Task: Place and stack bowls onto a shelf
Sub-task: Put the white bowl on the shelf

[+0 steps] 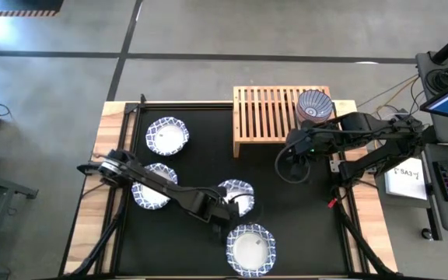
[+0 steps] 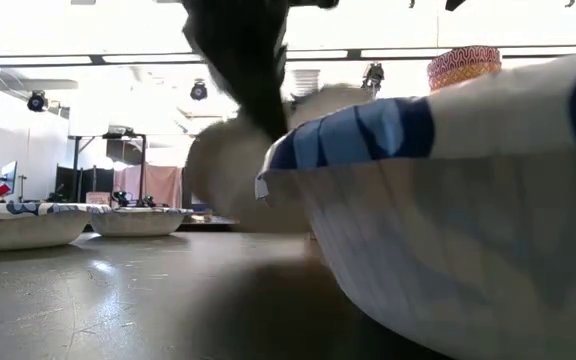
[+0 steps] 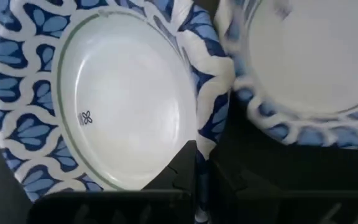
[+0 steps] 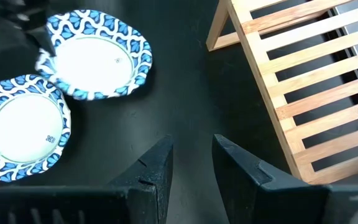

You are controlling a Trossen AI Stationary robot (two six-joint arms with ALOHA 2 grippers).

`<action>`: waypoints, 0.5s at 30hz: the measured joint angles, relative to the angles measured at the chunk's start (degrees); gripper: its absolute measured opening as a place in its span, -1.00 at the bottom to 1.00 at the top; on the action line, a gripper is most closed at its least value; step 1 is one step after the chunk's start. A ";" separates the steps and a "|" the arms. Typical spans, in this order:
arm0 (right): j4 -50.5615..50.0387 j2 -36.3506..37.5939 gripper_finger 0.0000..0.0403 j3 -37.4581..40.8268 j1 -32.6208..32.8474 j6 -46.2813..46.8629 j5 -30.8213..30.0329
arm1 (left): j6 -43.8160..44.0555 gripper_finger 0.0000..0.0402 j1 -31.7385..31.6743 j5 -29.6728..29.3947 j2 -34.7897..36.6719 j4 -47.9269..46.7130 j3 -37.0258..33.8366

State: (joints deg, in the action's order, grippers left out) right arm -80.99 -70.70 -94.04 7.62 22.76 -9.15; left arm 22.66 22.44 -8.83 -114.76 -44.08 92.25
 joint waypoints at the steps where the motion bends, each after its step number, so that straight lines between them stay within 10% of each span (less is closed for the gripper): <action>1: 0.03 0.00 -0.50 0.00 0.00 0.00 0.00 | -0.82 -1.00 0.02 -0.94 0.00 -1.48 1.78; 15: 3.00 0.07 -0.50 0.00 0.00 -2.65 -3.94 | -19.97 -1.00 -4.40 -23.33 0.31 -15.24 21.74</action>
State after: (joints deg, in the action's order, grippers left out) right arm -77.99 -70.63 -94.04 7.62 20.11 -13.08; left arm 2.70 18.04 -32.16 -114.45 -59.32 113.99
